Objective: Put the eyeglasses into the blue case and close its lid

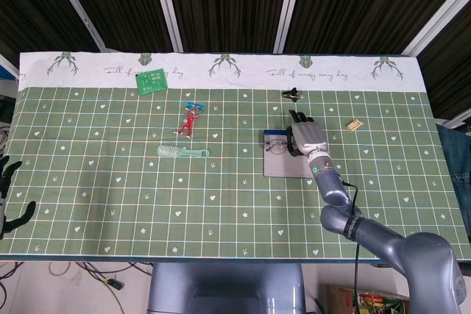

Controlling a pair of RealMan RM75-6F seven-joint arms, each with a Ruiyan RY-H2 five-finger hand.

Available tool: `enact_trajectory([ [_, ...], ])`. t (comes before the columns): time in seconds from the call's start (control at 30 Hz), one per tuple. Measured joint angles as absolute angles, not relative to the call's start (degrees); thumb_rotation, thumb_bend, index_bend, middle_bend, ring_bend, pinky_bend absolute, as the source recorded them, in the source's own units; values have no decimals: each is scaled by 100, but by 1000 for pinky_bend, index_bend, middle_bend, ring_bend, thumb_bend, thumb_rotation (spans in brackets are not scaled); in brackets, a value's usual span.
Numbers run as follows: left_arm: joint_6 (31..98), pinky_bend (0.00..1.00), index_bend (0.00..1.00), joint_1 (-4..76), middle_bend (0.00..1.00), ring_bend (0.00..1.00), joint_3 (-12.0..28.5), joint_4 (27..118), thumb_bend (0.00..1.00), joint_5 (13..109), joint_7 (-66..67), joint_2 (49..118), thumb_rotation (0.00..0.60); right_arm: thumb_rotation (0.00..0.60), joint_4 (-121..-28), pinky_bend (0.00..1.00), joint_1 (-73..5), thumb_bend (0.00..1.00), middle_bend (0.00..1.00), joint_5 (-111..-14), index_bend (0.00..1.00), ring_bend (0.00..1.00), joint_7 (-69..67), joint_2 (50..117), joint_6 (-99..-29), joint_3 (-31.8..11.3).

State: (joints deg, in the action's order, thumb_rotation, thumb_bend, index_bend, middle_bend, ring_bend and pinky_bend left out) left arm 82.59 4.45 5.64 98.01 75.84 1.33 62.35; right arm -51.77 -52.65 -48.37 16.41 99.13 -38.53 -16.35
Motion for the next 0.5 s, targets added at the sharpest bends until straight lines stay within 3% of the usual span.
enact_trajectory([
  [0.5,8255,0,108,446,0,0,558,9801,329,7589,143,6233,600,600,-5413,164,-5235,428,0,-4636,271,7,1911,9808,-3966,-1611],
])
